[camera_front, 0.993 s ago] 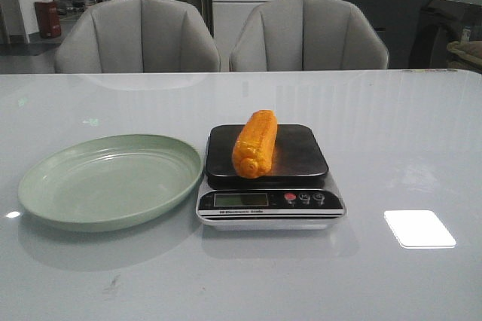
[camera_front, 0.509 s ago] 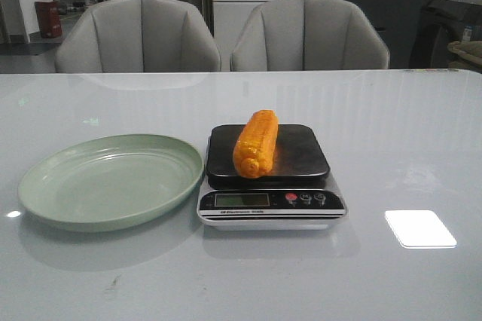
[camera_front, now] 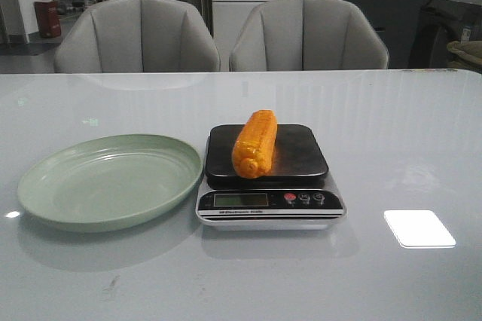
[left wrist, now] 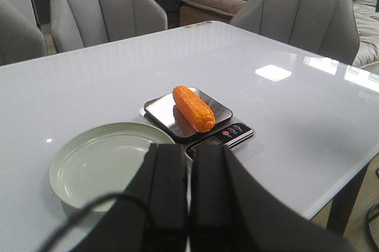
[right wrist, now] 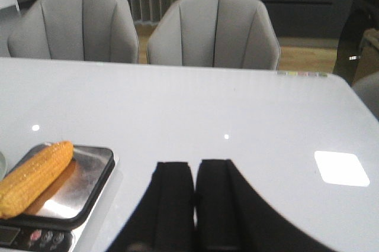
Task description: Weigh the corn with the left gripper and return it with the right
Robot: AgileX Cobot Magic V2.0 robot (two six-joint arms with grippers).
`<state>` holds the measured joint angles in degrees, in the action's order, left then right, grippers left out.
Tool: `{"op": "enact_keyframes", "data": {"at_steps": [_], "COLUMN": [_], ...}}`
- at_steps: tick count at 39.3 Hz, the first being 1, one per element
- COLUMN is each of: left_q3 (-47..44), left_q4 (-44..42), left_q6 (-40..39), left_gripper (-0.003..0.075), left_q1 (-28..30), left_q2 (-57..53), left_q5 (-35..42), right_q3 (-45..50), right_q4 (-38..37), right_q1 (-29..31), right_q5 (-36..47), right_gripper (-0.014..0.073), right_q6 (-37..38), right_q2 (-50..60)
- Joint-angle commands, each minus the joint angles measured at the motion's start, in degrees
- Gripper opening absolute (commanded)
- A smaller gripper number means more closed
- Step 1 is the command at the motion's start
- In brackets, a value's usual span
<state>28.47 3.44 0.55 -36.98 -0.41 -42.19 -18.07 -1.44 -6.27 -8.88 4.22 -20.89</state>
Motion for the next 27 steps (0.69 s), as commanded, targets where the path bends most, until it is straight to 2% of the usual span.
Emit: {"op": "enact_keyframes", "data": {"at_steps": [1,12,15,23,26,27], "left_q3": [1.28,1.28,1.28,1.28,1.28,1.28], "left_q4": [0.27,0.27,0.27,0.27,0.27,0.27], "left_q6": [0.01,0.01,0.01,0.01,0.01,0.01], "left_gripper": [0.0114,0.0114,0.0114,0.0113,0.0114,0.0114], "left_q1": [-0.28,-0.28,-0.28,-0.28,-0.28,-0.28], "left_q2": [0.12,0.12,0.12,0.12,0.12,0.12], "left_q5": [5.19,5.19,5.19,5.19,5.19,5.19], "right_q3": [-2.13,-2.13,-2.13,-3.22,-4.93,-5.93], "right_q4": [0.13,0.13,0.32,0.59,0.59,0.59], "right_q1": [0.33,0.27,-0.36,-6.75,-9.95,-11.18], "right_q5": [-0.44,-2.82,-3.03,-3.87,-6.06,-7.17], "right_gripper": [0.0167,0.0183,0.0251,0.0554,0.0614,0.0608], "right_q6": [-0.08,-0.08,-0.08,-0.08,-0.08,-0.08], "right_q2": [-0.9,-1.59,-2.78,-8.19,-11.23,-12.55]}}
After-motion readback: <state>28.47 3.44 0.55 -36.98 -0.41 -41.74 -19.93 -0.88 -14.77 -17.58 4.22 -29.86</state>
